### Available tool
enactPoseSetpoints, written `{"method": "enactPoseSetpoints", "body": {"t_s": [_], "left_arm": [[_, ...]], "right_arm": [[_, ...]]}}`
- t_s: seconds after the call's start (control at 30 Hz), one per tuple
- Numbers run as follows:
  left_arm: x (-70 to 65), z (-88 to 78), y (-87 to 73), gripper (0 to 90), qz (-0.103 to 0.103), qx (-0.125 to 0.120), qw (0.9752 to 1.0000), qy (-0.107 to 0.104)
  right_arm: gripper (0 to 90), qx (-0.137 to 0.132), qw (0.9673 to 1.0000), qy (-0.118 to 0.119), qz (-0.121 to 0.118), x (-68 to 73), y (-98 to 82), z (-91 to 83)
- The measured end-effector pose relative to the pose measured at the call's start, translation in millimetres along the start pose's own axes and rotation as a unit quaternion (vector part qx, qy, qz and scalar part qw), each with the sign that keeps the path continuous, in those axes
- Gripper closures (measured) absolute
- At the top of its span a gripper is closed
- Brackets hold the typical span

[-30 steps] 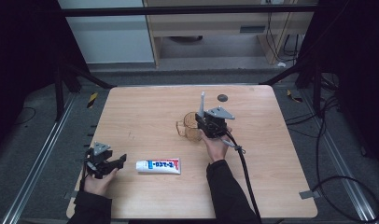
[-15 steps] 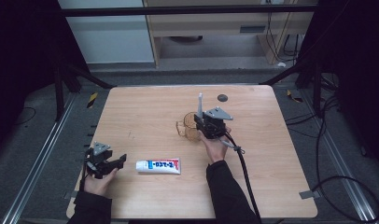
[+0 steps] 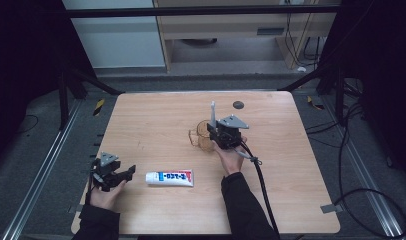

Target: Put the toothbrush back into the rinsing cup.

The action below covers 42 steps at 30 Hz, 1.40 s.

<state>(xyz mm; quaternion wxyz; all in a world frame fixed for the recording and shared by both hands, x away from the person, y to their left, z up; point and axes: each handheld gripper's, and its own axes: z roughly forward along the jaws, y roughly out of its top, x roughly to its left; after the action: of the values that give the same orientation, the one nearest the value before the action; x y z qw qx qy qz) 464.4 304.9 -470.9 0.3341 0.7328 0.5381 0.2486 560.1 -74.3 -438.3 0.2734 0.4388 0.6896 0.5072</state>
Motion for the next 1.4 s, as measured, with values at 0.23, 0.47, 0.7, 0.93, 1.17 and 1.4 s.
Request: {"method": "enactPoseSetpoints", "body": {"t_s": [0.23,0.47,0.7,0.93,1.17,1.4], "left_arm": [[0.2,0.0,0.0,36.3,-0.001,0.0,1.0,0.0],[0.3,-0.1,0.0,36.2,-0.001,0.0,1.0,0.001],[0.6,-0.3,0.1,36.2,-0.001,0.0,1.0,0.001],[0.4,-0.5,0.2,36.2,-0.001,-0.001,1.0,0.0],[0.2,-1.0,0.5,36.2,-0.001,-0.002,1.0,-0.001],[-0.2,-2.0,0.9,36.3,-0.002,-0.004,1.0,-0.004]], "right_arm": [[65.3,-0.001,1.0,0.001,-0.001,0.6,0.4,0.0],[64.7,-0.003,1.0,0.002,-0.002,1.2,1.3,0.3],[64.0,-0.003,1.0,0.0,-0.006,2.6,3.1,1.1],[50.9,-0.01,0.9999,-0.007,-0.007,2.4,3.9,0.3],[37.9,-0.018,0.9998,-0.005,-0.004,1.8,7.1,-5.2],[30.1,-0.009,1.0,0.0,-0.004,3.1,8.8,-18.2]]}}
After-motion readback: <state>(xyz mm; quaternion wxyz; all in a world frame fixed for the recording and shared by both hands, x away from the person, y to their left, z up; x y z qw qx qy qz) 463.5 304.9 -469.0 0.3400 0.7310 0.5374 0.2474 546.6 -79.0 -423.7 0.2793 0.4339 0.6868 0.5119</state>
